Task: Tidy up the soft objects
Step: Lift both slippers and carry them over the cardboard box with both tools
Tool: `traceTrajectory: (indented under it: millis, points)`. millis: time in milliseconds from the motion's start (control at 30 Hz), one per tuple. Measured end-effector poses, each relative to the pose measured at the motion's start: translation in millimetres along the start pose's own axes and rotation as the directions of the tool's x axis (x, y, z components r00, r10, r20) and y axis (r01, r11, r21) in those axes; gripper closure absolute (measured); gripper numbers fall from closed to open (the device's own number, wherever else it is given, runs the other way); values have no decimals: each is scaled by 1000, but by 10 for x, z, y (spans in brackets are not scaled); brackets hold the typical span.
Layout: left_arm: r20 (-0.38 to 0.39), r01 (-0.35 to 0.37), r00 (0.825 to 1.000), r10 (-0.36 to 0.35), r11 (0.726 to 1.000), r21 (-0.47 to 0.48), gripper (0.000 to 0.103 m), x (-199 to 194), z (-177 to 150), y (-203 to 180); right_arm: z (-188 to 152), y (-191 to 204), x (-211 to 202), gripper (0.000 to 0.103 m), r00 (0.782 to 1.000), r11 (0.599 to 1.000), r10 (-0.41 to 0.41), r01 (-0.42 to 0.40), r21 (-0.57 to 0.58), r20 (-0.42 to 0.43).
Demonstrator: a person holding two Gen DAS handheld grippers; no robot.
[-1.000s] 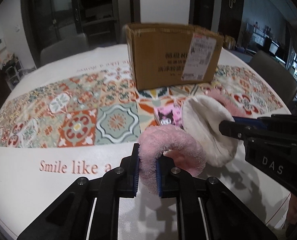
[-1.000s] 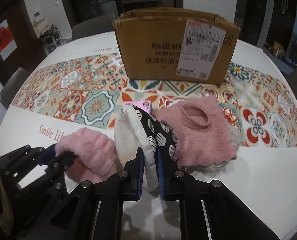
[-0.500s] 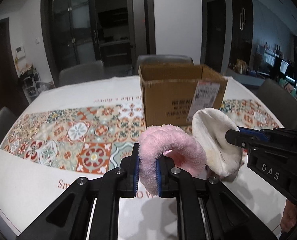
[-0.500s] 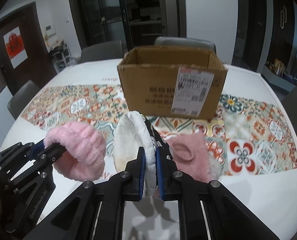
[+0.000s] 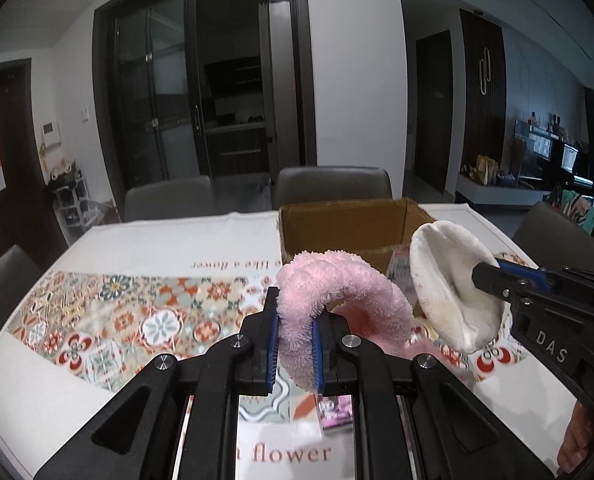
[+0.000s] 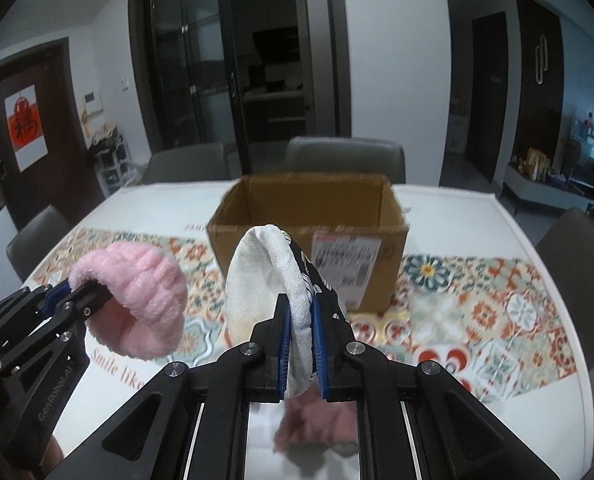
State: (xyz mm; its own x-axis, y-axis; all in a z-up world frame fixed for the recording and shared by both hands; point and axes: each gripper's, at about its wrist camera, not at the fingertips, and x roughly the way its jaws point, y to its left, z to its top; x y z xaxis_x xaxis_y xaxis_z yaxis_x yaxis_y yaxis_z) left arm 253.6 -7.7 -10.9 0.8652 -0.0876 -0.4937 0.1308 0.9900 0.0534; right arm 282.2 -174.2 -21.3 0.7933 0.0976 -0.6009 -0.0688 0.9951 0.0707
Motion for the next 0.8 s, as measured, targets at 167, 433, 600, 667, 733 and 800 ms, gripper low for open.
traceTrajectory:
  millis: [167, 433, 600, 667, 733, 800]
  points:
    - [48, -10, 999, 9, 1000, 6, 88, 31, 182, -31, 185, -48, -35, 91, 998, 1000, -10, 10, 7, 60]
    - [116, -23, 993, 22, 1000, 8, 88, 142, 484, -27, 564, -118, -20, 91, 987, 1000, -21, 18, 20, 157]
    - [140, -26, 990, 25, 1000, 5, 88, 276, 645, -8, 753, -145, 55, 91, 981, 1000, -19, 17, 13, 194]
    - [145, -26, 989, 25, 1000, 7, 88, 354, 715, -7, 830, -153, 98, 91, 978, 1000, -19, 17, 9, 207]
    - [145, -23, 989, 22, 1000, 3, 88, 414, 759, 4, 890, -157, 153, 91, 978, 1000, -14, 12, 8, 210]
    - [140, -18, 990, 18, 1000, -3, 88, 494, 810, 13, 941, -167, 223, 91, 977, 1000, -8, 7, 5, 212]
